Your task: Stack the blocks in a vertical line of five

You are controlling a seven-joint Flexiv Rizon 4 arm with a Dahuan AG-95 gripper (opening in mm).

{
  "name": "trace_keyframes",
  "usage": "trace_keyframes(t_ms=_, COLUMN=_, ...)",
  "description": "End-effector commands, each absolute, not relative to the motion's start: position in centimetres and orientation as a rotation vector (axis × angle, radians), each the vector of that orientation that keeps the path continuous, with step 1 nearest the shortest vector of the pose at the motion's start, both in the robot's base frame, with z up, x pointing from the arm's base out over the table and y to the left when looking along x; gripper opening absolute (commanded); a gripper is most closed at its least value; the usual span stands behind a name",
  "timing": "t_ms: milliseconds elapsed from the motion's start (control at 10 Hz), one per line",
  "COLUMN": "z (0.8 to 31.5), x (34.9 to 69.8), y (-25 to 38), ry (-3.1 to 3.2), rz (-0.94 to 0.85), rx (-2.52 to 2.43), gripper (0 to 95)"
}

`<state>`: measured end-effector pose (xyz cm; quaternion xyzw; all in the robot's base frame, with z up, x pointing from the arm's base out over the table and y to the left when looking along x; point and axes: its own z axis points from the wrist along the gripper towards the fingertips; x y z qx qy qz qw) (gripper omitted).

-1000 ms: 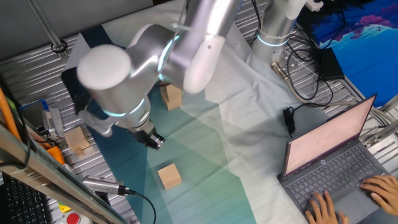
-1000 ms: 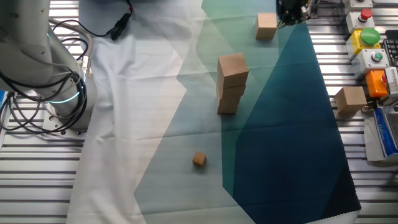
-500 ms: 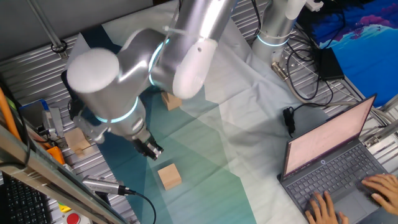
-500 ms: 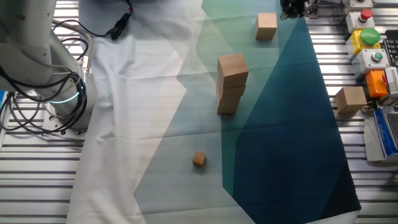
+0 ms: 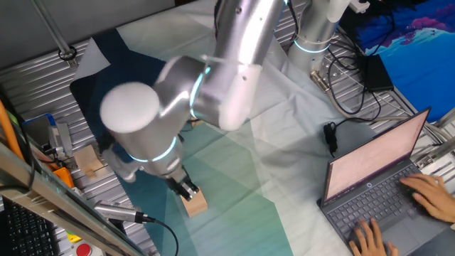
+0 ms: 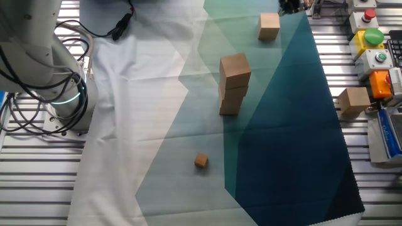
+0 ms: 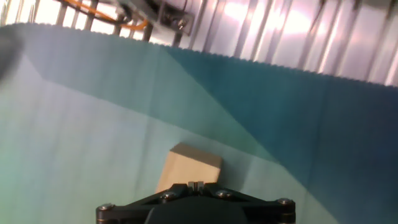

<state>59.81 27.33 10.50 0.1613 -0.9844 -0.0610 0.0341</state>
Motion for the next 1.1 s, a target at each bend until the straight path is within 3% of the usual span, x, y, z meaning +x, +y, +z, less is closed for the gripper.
trace_keyframes(t_ms=100, z=10.0, x=59.1, y=27.6, ry=-3.043, rz=-0.196, rx=0.458, gripper=19.0)
trace_keyframes(t_ms=400, z=9.2, x=58.3, y=28.0, ry=-3.067, rz=-0.194, rx=0.471, gripper=76.0)
trace_keyframes(t_ms=600, z=8.6, x=58.0, y=28.5, ry=-3.064, rz=-0.181, rx=0.494, gripper=76.0)
trace_keyframes(t_ms=700, z=8.5, x=58.0, y=28.7, ry=-3.062, rz=-0.174, rx=0.509, gripper=95.0)
trace_keyframes(t_ms=1100, z=8.1, x=58.1, y=28.9, ry=-3.082, rz=-0.108, rx=0.503, gripper=95.0)
